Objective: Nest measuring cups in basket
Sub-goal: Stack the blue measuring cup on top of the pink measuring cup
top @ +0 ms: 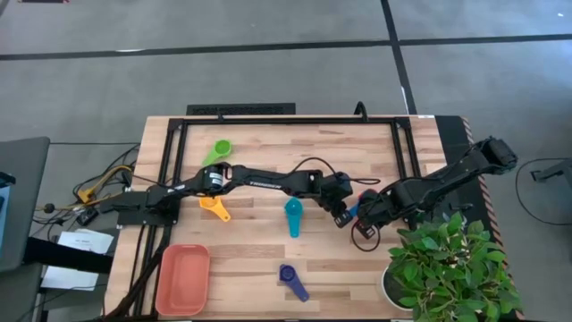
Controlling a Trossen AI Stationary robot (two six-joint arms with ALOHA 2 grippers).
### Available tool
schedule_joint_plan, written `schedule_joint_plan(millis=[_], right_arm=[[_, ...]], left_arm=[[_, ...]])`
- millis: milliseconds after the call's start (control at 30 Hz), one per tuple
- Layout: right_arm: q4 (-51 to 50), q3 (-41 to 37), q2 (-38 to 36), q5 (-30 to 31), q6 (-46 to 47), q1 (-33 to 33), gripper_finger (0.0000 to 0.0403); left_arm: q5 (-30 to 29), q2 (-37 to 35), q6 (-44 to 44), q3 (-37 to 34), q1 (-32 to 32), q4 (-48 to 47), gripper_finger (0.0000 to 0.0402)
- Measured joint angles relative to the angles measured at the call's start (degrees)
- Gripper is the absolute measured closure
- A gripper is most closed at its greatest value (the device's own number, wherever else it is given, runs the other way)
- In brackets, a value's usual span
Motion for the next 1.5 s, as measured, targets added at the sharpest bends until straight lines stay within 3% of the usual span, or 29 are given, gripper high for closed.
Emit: schedule_joint_plan(millis=[300, 533, 1067, 1500], right_arm=[[2.10, 0.00, -0.59, 0.63, -2.27, 0.00, 0.0395], [-0.87, -0.01, -0.55, -3.75, -1.11, 1.94, 0.0391], [0.15, -0.22, 1.47, 5.68, -2.19, 1.03, 0.0395], [3.98, -0.22, 1.46, 7.01, -8.68, -1.20, 0.0396]], left_arm=[[1.34, 0.00, 0.42, 0.00, 0.16, -0.04, 0.0401], [2.78, 0.00, 0.00, 0.00, 0.35, -0.05, 0.0401], [6.66, 0.00, 0.92, 0.00, 1.25, 2.91, 0.0401], [10.65, 0.00, 1.85, 0.00, 0.81, 4.86, 0.0401]])
